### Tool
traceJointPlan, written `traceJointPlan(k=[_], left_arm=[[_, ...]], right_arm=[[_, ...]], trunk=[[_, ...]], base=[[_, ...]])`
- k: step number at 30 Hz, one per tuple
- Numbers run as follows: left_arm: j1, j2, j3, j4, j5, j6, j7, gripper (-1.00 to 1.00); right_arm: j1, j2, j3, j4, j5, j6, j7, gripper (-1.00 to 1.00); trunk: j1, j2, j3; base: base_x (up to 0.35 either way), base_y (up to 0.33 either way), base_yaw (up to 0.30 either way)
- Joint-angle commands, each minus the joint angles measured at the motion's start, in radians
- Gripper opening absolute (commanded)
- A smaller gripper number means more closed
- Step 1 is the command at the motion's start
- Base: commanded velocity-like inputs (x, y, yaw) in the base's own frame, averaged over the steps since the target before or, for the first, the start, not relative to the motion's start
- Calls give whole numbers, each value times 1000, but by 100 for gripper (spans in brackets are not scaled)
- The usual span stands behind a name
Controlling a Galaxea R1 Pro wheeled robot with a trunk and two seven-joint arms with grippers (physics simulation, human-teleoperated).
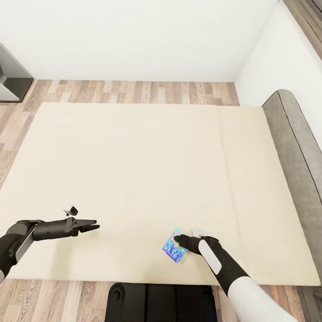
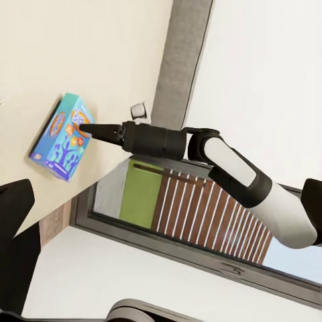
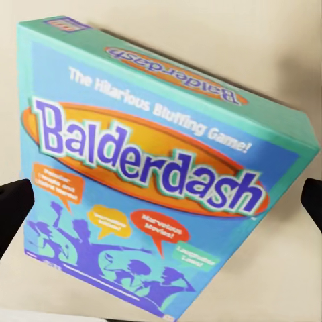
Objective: Put all the toys in the child's room - the three board games (two on the bed and one on the table), the two jigsaw puzzles on the table, and the tennis ball on the table - inside the toy box on the table in the child's room.
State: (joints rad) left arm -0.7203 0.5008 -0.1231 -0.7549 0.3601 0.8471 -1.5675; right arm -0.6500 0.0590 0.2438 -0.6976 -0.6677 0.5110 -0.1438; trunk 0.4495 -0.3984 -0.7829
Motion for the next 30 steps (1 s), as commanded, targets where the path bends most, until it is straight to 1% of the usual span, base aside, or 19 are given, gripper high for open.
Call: traceJointPlan(k=[1, 11, 30], left_arm=[[-1, 1, -5, 0, 4, 11, -3, 100], [-1, 0, -3, 0, 3, 10, -3, 100], [-1, -1, -2, 0, 3, 11, 4, 100]], right_arm=[[0, -1, 3, -2, -11, 2, -10, 100], [1, 0, 6, -20, -10, 1, -10, 100], [1, 0, 9, -37, -12, 3, -6, 100]], trunk=[[1, -2, -3], [1, -2, -15], [1, -2, -16]], base=[[0, 0, 0], [0, 0, 0], [0, 0, 0]])
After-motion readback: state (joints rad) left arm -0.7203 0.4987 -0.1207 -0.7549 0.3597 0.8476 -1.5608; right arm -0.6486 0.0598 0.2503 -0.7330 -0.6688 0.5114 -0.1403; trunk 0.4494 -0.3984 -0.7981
